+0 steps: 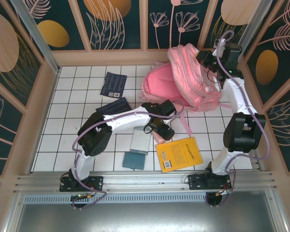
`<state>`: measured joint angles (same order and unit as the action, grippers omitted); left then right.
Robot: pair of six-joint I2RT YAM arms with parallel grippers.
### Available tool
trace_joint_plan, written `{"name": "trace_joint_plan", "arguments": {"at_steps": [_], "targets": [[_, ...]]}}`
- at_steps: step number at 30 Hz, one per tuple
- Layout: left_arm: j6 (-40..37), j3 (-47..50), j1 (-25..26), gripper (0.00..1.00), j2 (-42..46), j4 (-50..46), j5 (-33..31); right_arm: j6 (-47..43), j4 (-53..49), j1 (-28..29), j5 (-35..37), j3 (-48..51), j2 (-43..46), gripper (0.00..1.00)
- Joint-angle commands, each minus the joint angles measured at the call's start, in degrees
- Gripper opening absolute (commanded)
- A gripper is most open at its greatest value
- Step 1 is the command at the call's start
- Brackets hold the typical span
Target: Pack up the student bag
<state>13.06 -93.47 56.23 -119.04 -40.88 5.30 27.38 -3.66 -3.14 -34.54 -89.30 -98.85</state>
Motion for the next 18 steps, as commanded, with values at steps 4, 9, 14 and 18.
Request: {"name": "trace_joint_plan", "arguments": {"at_steps": [4,9,14,18], "targets": [[-0.9,0.7,1.3,0.85,-2.6,0.3,-2.5,1.1,4.7,-1.4,-0.5,-0.1,2.7,0.0],[-0.8,1.1,1.4,0.83,-3.6,0.6,-4.2,1.2,4.9,-1.5,-0.7,0.0,2.6,0.0],[-0.6,0.8,1.3,0.75,-4.0,1.3,-6.4,1.5,5.0,-1.6,-0.9,0.0,2.6,0.0],[-0.5,-0.5,1.4,0.5,-3.5,1.6,-6.7,1.4,5.0,-1.5,-0.9,0.0,2.9,0.0]]}}
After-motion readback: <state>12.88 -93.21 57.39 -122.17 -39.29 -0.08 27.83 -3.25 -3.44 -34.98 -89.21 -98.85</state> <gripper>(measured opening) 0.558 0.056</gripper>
